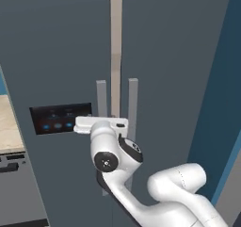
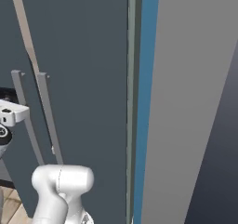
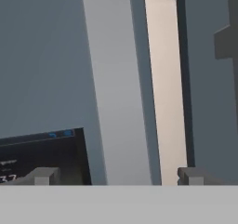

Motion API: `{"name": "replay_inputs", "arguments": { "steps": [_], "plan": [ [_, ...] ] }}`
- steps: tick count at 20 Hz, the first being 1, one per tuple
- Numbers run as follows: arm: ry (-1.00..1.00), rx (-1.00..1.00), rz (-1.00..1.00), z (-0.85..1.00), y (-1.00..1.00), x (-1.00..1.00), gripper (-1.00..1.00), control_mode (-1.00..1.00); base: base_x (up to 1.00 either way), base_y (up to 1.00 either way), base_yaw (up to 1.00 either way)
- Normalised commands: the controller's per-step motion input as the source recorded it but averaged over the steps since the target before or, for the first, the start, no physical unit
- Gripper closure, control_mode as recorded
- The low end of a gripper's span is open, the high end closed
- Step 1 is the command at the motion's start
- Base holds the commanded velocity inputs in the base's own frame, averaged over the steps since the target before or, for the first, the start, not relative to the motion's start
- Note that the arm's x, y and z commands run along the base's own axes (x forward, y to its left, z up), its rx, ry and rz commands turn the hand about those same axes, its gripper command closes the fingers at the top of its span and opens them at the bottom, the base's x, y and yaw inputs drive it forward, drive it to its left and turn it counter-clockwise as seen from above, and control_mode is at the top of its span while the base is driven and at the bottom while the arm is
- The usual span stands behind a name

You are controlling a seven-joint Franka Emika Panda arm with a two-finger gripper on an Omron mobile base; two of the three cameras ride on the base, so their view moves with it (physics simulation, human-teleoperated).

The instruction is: Open the freezer door, pick up the ice cube tray from the freezer, and place it on the dining counter.

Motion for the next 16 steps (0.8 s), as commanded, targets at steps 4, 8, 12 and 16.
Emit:
{"name": "replay_inputs", "arguments": {
  "steps": [4, 8, 12, 16],
  "plan": [
    [0.0, 0.0, 0.0, 0.0, 0.0, 0.13, -1.0, -1.0, 0.0, 0.0, 0.0],
    [0.0, 0.0, 0.0, 0.0, -0.08, 0.15, -1.0, -1.0, 0.0, 0.0, 0.0],
    [0.0, 0.0, 0.0, 0.0, -0.13, 0.18, -1.0, -1.0, 0.0, 0.0, 0.0],
    [0.0, 0.0, 0.0, 0.0, -0.06, 0.18, -1.0, -1.0, 0.0, 0.0, 0.0]
  ]
}}
